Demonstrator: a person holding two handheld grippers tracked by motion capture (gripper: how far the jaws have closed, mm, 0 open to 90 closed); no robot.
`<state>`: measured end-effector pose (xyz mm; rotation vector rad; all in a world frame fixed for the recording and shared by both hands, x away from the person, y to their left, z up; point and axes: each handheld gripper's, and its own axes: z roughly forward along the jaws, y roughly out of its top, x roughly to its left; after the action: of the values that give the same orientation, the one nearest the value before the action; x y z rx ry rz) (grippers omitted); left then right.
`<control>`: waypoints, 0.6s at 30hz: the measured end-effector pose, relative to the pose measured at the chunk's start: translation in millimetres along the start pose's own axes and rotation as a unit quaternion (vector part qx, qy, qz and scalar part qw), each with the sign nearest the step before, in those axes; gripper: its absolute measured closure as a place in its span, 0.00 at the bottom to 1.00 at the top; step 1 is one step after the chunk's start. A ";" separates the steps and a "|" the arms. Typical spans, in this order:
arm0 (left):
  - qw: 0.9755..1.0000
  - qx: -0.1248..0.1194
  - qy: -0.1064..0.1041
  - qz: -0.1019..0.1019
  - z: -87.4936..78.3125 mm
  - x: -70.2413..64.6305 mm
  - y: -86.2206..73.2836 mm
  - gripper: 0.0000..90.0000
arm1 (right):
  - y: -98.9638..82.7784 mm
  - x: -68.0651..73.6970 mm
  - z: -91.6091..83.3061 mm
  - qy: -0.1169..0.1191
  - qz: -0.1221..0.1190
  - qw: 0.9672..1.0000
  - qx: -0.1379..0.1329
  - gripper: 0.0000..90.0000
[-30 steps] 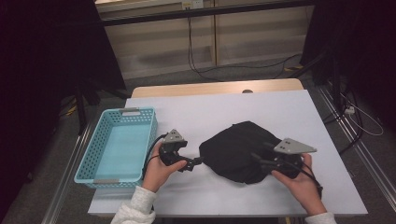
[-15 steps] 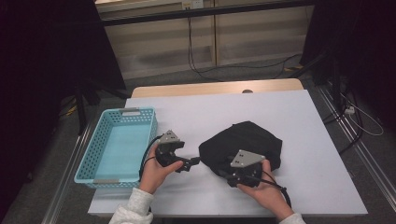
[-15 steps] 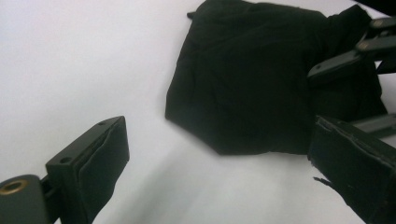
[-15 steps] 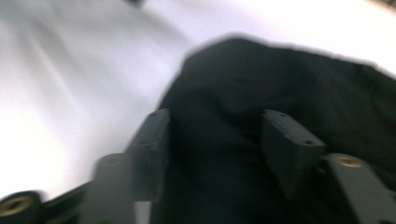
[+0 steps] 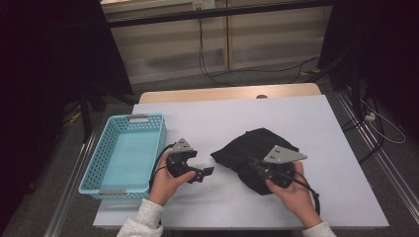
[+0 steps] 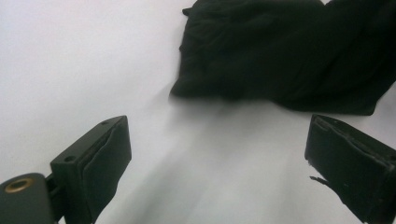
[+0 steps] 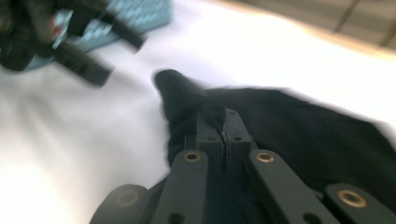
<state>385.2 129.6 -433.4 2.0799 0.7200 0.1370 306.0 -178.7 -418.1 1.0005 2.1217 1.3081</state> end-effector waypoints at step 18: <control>1.000 0.007 -0.006 0.009 5.8 -2.2 1.9 0.08 | -50.7 -72.6 -32.1 -0.128 0.058 0.988 0.057 0.98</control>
<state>386.3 123.3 -434.9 2.0983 0.6964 0.1291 312.4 -267.5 -448.8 1.2839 1.9853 1.0538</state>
